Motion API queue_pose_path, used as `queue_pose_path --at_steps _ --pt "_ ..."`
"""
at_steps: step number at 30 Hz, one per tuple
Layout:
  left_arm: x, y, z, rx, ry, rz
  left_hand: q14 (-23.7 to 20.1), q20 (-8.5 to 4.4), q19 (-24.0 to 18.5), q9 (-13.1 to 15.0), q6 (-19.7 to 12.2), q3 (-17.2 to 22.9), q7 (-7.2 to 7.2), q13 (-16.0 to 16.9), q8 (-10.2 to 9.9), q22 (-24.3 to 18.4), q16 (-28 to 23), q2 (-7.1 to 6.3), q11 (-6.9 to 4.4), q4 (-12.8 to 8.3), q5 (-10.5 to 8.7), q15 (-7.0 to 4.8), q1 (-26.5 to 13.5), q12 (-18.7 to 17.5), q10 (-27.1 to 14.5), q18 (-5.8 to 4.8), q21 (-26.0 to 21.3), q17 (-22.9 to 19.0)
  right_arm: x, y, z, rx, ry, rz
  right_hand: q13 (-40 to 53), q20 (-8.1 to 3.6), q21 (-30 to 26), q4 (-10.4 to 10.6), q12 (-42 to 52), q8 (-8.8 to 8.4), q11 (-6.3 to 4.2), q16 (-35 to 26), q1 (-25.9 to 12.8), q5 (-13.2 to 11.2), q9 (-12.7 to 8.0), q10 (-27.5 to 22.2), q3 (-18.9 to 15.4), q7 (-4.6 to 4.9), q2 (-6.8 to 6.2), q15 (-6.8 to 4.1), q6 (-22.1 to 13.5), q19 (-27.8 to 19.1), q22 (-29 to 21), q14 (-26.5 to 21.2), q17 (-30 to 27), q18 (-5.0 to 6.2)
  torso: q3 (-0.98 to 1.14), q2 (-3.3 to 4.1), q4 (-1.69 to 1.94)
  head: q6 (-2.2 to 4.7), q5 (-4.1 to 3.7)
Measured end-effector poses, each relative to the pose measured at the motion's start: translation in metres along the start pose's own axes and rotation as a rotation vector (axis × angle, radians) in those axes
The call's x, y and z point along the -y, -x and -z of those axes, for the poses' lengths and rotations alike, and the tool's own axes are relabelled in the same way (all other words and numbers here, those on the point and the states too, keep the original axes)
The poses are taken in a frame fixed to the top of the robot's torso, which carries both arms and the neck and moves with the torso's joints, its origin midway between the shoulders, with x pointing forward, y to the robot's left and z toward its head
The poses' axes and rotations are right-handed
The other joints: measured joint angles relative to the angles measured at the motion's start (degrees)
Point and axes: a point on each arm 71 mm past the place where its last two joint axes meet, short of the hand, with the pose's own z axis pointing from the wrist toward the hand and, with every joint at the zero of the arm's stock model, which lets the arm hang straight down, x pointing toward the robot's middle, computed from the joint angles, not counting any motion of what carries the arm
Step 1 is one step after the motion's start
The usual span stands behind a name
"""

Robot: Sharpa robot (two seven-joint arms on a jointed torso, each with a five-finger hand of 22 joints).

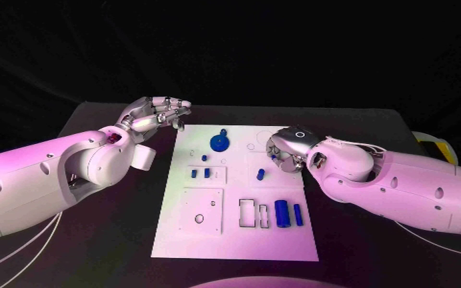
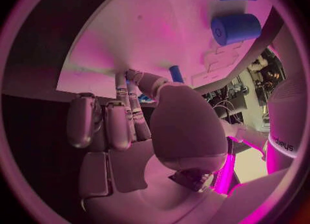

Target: Assemble the parts on the task board

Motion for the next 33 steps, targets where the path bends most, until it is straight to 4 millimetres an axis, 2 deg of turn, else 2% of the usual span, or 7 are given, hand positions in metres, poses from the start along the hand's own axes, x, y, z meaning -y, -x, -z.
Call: queue_pose_path --at_steps 12,19,28,29,33 --pt "-0.001 -0.001 0.000 -0.007 0.016 0.003 -0.21 0.00 0.00 0.00 -0.61 -0.06 0.22 -0.29 0.00 -0.19 -0.22 0.00 0.20 -0.07 0.00 0.22 0.00 -0.26 -0.63 0.00 -0.37 -0.11 -0.002 -0.002 0.004 0.031 -0.006 0.003 -0.04 0.00 0.71 -0.13 -0.39 -0.01 0.17 0.22 -0.26 0.20 0.39 0.36 0.49 0.00 0.26 0.00 -0.01 0.41 -0.01 0.00 0.05 0.00 0.01 0.01 -0.02 0.22 0.05" --pt "-0.002 0.000 0.000 -0.010 0.021 0.004 -0.21 0.20 0.20 -0.01 -0.61 -0.06 0.21 -0.36 0.00 -0.25 -0.22 0.00 0.20 -0.06 0.00 0.22 0.00 -0.57 -0.63 0.00 -0.37 -0.11 -0.002 -0.001 0.006 0.037 -0.008 0.000 -0.26 0.00 0.71 0.02 -0.72 0.26 0.21 0.22 -0.40 -0.49 0.50 0.38 0.78 -0.12 0.40 0.00 -0.15 0.41 -0.01 0.00 0.06 0.01 0.02 0.00 -0.03 0.34 0.03" --pt "-0.002 0.000 0.000 -0.011 0.026 0.004 -0.43 0.20 0.20 -0.14 -1.54 -0.23 0.72 -0.64 -0.46 -0.49 -0.45 0.00 0.60 -0.23 0.00 0.43 0.00 -0.83 -1.45 0.00 -0.76 -0.18 -0.002 0.010 0.012 0.067 0.000 -0.012 0.01 0.00 0.94 0.02 -0.55 0.34 0.20 0.22 -0.40 -1.01 0.88 0.39 0.78 -0.07 0.40 0.00 -0.11 0.40 -0.02 0.00 0.01 0.09 0.03 0.01 -0.02 0.49 0.23" --pt "-0.002 0.001 0.000 -0.011 0.027 0.004 -0.43 0.20 0.20 -0.14 -1.66 -0.23 0.83 -0.68 -0.46 -0.49 -0.45 0.00 0.60 -0.23 0.00 0.43 0.00 -0.84 -1.45 0.00 -0.76 -0.18 -0.003 0.011 0.013 0.071 0.002 -0.015 0.01 0.00 0.94 0.01 -0.55 0.34 0.20 0.22 -0.40 -1.04 0.88 0.39 0.79 -0.07 0.40 0.00 -0.11 0.40 -0.02 0.00 0.01 -0.57 0.03 0.01 -0.02 0.49 0.23" --pt "-0.002 0.002 0.000 -0.007 0.028 0.003 -0.43 0.20 0.20 -0.14 -1.75 -0.23 0.92 -0.70 -0.46 -0.54 -0.45 0.00 0.61 -0.23 0.00 0.43 0.00 -0.83 -1.46 0.00 -0.76 -0.18 -0.006 0.017 0.017 0.092 0.014 -0.029 0.01 0.00 1.19 -0.14 -0.55 0.33 0.20 0.22 -0.40 -1.06 0.88 0.39 0.94 -0.07 0.40 0.00 -0.11 0.40 -0.03 0.00 0.01 -0.68 0.01 0.00 -0.04 0.41 0.37"
